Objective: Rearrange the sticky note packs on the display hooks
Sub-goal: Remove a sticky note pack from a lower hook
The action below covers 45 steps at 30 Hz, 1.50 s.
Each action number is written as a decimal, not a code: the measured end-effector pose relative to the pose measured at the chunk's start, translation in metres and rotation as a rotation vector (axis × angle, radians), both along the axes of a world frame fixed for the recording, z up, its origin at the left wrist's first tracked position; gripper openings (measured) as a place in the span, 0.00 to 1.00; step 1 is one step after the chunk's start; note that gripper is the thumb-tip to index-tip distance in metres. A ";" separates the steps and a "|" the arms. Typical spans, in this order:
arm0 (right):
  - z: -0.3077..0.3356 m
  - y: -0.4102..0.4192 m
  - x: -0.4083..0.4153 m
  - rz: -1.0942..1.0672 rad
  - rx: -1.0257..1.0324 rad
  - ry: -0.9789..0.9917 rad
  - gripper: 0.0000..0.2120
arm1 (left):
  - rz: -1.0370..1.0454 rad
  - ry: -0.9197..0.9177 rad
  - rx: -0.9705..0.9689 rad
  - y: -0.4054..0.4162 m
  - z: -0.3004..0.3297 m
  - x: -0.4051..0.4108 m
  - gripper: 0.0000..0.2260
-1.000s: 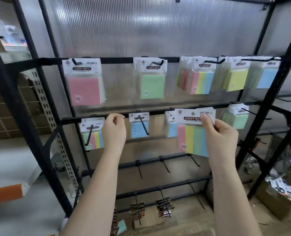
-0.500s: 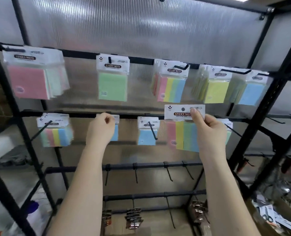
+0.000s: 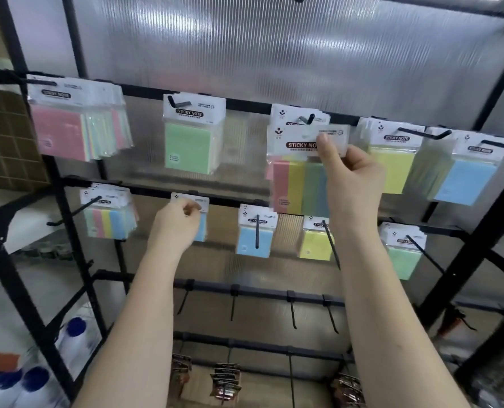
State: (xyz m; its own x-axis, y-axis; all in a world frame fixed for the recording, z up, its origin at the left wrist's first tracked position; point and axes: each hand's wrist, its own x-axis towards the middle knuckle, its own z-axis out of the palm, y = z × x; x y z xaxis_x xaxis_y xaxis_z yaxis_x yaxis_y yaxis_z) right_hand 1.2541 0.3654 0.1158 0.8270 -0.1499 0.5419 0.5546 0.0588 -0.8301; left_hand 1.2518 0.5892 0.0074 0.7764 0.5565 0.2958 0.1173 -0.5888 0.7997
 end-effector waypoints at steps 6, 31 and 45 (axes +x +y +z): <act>0.014 0.017 0.013 -0.033 0.161 0.004 0.18 | 0.008 0.008 0.036 0.013 0.005 0.005 0.08; 0.012 0.025 0.033 -0.150 0.218 0.036 0.29 | -0.019 0.029 0.121 0.046 0.003 0.032 0.06; 0.007 0.039 0.087 -0.234 0.161 0.067 0.20 | -0.032 0.018 0.123 0.042 -0.001 0.040 0.06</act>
